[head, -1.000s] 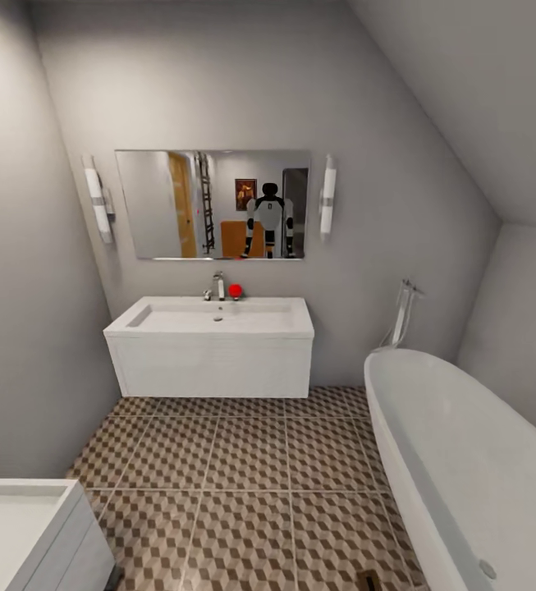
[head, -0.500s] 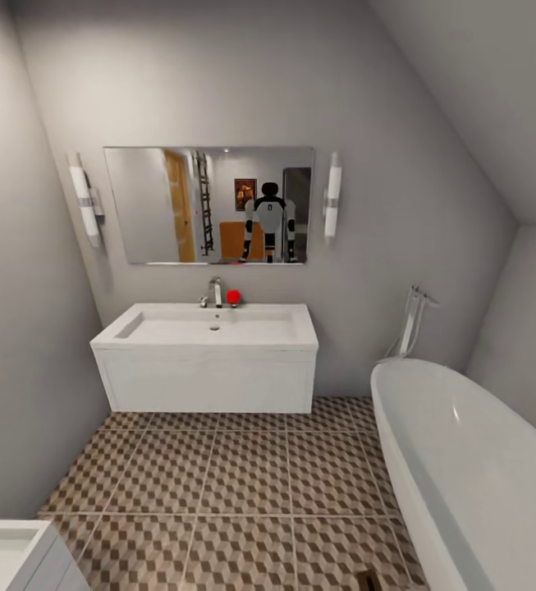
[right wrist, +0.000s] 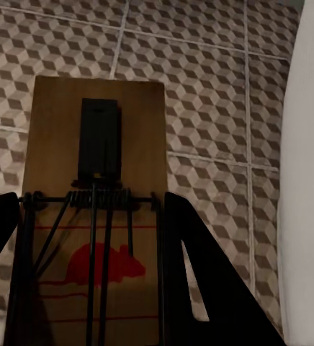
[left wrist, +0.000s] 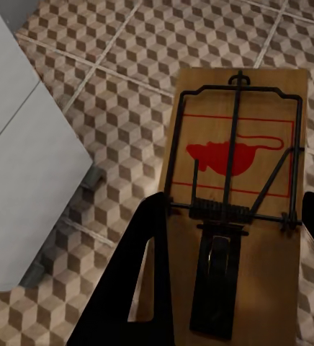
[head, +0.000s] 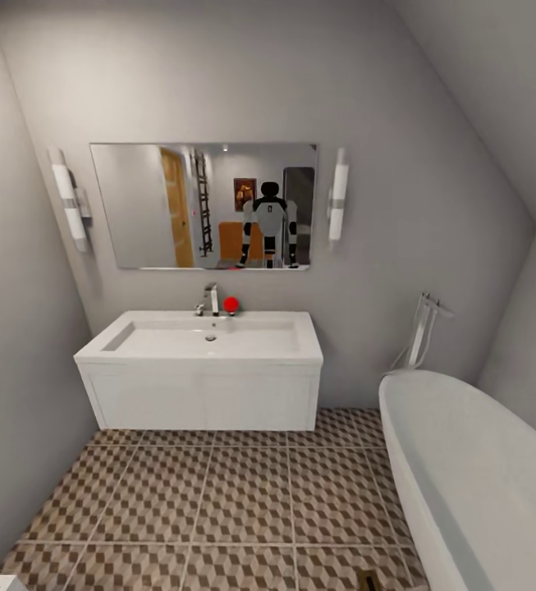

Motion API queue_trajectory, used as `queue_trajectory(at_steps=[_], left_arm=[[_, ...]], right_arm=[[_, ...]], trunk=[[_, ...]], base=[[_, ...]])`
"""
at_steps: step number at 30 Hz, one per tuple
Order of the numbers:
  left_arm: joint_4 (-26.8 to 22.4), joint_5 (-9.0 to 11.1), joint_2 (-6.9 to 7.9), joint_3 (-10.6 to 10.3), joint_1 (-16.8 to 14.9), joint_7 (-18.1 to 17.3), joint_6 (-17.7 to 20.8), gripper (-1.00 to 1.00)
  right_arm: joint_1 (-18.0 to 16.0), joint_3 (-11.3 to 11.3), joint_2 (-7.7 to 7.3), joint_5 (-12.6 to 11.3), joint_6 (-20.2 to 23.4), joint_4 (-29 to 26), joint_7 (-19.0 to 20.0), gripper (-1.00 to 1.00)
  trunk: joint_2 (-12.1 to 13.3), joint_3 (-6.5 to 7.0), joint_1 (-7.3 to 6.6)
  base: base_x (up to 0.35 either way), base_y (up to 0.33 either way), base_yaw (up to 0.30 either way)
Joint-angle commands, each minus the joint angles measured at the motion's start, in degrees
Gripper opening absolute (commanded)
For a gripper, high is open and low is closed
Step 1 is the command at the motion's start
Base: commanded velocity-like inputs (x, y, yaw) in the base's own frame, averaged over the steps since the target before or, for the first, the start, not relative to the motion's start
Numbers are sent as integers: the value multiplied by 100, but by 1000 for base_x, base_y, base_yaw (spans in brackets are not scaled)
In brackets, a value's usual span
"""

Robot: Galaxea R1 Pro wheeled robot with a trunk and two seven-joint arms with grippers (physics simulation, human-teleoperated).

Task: Take the four mousetraps from the cabinet in the bathroom and place them on the bathroom floor. Make sure all four end up on the same floor surface, and ensure that at least two of them are either under or directly next to the same bathroom sink.

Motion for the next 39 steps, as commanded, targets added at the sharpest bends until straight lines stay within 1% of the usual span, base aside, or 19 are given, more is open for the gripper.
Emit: queue_trajectory(at_steps=[1, 39], left_arm=[[15, 2, -3, -42, -4, 15, -18, -100], [15, 11, 32, -35, -4, 14, -18, -100]], right_arm=[[-8, -30, -2, 58, -32, 26, -37, -100], [-8, -30, -2, 58, -32, 26, -37, -100]], trunk=[[-4, -2, 5], [-4, -2, 5]], base=[[324, 0, 0], [324, 0, 0]])
